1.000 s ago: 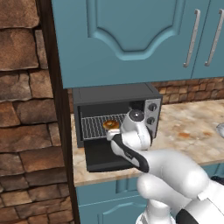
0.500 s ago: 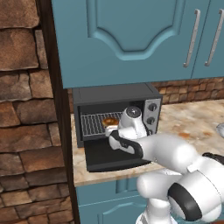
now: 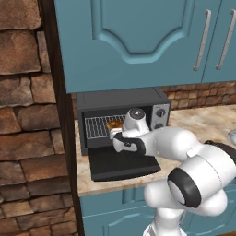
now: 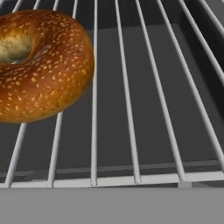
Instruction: Pick up the bagel from the plate, place it on the toaster oven rack, close the door, and set the timer.
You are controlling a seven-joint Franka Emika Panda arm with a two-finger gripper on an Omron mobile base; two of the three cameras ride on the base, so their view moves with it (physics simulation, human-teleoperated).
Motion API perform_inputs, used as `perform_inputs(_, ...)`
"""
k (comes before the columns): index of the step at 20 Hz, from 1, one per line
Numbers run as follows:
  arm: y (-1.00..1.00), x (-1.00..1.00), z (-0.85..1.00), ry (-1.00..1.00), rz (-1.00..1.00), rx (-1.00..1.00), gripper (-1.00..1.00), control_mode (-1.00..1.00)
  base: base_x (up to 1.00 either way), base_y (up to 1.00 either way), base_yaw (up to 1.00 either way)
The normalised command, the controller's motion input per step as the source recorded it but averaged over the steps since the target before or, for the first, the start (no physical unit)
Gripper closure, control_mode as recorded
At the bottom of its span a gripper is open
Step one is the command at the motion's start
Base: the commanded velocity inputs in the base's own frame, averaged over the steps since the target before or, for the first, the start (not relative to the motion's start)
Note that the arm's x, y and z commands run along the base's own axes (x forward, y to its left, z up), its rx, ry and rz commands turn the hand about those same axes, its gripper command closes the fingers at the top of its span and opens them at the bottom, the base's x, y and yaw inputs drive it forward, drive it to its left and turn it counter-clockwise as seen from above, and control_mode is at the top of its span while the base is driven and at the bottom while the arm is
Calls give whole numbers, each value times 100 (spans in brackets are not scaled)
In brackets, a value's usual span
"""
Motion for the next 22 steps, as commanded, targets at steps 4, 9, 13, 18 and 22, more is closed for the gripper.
perform_inputs(4,0,-4,0,0,0,-2,-100,-100,0,0,0)
perform_inputs(9,0,-43,26,-1,0,-3,-100,-100,0,0,0)
perform_inputs(13,0,-99,61,-2,2,-1,-100,-100,0,0,0)
perform_inputs(18,0,-100,89,0,7,0,-100,-100,0,0,0)
perform_inputs(22,0,-91,80,8,8,0,-100,-100,0,0,0)
